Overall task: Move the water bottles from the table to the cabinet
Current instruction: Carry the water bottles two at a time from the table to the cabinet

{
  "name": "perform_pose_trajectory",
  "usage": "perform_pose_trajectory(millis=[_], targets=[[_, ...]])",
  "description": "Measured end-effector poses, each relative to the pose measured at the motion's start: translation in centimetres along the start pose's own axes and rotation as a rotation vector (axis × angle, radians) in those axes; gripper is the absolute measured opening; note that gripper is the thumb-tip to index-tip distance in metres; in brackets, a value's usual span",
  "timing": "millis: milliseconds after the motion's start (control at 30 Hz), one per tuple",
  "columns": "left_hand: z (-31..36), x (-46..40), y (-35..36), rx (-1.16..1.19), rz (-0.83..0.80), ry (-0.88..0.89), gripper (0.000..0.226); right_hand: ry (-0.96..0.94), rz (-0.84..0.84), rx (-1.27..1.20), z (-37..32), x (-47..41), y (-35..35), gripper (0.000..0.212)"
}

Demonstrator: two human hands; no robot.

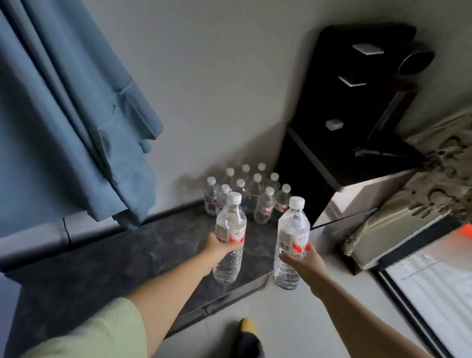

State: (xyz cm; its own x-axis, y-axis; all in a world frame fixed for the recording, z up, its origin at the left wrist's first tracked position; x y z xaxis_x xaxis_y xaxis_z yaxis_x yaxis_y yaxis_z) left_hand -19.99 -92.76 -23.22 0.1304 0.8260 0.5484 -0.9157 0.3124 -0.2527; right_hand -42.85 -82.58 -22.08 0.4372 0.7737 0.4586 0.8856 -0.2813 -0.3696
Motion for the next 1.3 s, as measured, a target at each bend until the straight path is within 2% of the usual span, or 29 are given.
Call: perform_pose_trajectory(millis=[133, 333, 467, 600, 700, 900, 1033, 1133, 1300], targets=[[0.2, -5.9, 0.0, -0.048, 0.136, 0.0, 0.073, 0.042, -0.064, 0.021, -1.7, -6.6, 2.0, 0.051], [-1.1, -11.5, -0.3, 0.001, 0.351, -0.028, 0.061, 0.175, -0.158, -0.023, -0.5, -14.2, 7.0, 0.059], [-2.3, -15.6, -0.9, -0.023, 0.405, 0.014, 0.059, 0.204, -0.105, -0.048, 0.5, -18.1, 10.9, 0.064], [-3.7, -19.6, -1.2, -0.035, 0.449, 0.064, 0.059, 0.231, -0.002, -0.097, 1.7, -22.3, 14.6, 0.06], [-5.4, -22.4, -0.8, -0.016, 0.455, 0.094, 0.06, 0.257, 0.079, -0.096, 2.3, -25.3, 16.7, 0.06], [-8.5, -24.7, 3.4, -0.01, 0.313, 0.153, 0.059, 0.275, 0.245, -0.135, 3.0, -27.0, 18.4, 0.058], [-8.6, -26.4, 5.4, 0.047, 0.36, 0.181, 0.06, 0.229, 0.233, -0.054, 3.8, -28.1, 18.4, 0.051], [-8.5, -27.3, 6.5, 0.03, 0.374, 0.206, 0.064, 0.204, 0.174, 0.02, 4.2, -28.9, 18.1, 0.053], [-8.4, -28.6, 7.6, 0.042, 0.341, 0.178, 0.069, 0.306, 0.176, 0.06, 5.5, -29.4, 17.9, 0.042]])
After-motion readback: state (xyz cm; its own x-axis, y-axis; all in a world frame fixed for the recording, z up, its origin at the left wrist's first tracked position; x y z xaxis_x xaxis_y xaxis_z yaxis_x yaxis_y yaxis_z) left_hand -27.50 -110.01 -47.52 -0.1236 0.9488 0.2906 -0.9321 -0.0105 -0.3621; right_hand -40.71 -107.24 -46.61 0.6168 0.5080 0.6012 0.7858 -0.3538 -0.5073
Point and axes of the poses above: each hand's wrist, its own x-axis away from the middle knuckle, its own y-axis out of the palm, z = x × y, the point moved 5 cm from there along -x, towards the middle knuckle
